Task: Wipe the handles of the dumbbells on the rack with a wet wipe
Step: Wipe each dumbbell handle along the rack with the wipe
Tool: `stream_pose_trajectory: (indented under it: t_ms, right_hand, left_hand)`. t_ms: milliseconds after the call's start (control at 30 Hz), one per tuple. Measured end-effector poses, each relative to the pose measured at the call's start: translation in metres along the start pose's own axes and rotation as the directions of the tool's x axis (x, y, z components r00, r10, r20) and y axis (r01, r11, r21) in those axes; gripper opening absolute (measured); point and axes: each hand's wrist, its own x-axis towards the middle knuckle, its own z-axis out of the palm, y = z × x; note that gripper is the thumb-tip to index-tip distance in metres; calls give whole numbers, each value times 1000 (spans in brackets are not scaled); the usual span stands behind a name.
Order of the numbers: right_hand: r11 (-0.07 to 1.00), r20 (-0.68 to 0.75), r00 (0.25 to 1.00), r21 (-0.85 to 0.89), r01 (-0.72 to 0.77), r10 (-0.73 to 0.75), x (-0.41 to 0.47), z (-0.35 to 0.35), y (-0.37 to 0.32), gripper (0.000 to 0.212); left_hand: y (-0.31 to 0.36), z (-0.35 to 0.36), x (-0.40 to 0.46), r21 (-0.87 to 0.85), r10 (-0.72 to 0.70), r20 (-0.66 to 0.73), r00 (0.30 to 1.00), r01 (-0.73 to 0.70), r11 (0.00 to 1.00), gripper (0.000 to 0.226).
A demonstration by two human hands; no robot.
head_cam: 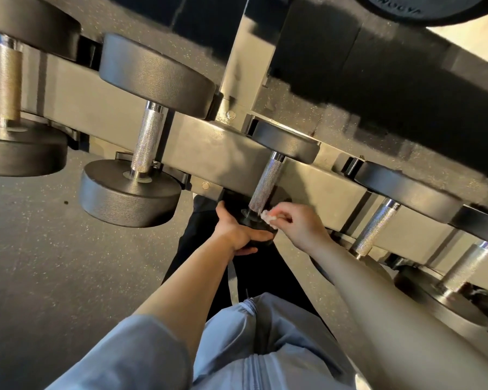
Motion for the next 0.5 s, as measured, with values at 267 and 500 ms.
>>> stream_pose_trajectory:
  t_ms: [267,500]
  right_hand:
    - [672,-78,881,679,-296,467,17,31,-22,25]
    - [94,-68,752,996,8,656,49,-15,-53,18]
  left_hand:
    - [4,0,-5,14,-5,-2,1000,5,1000,129]
    - [5,1,-6,-6,-20,-3,1000,20,1000,125]
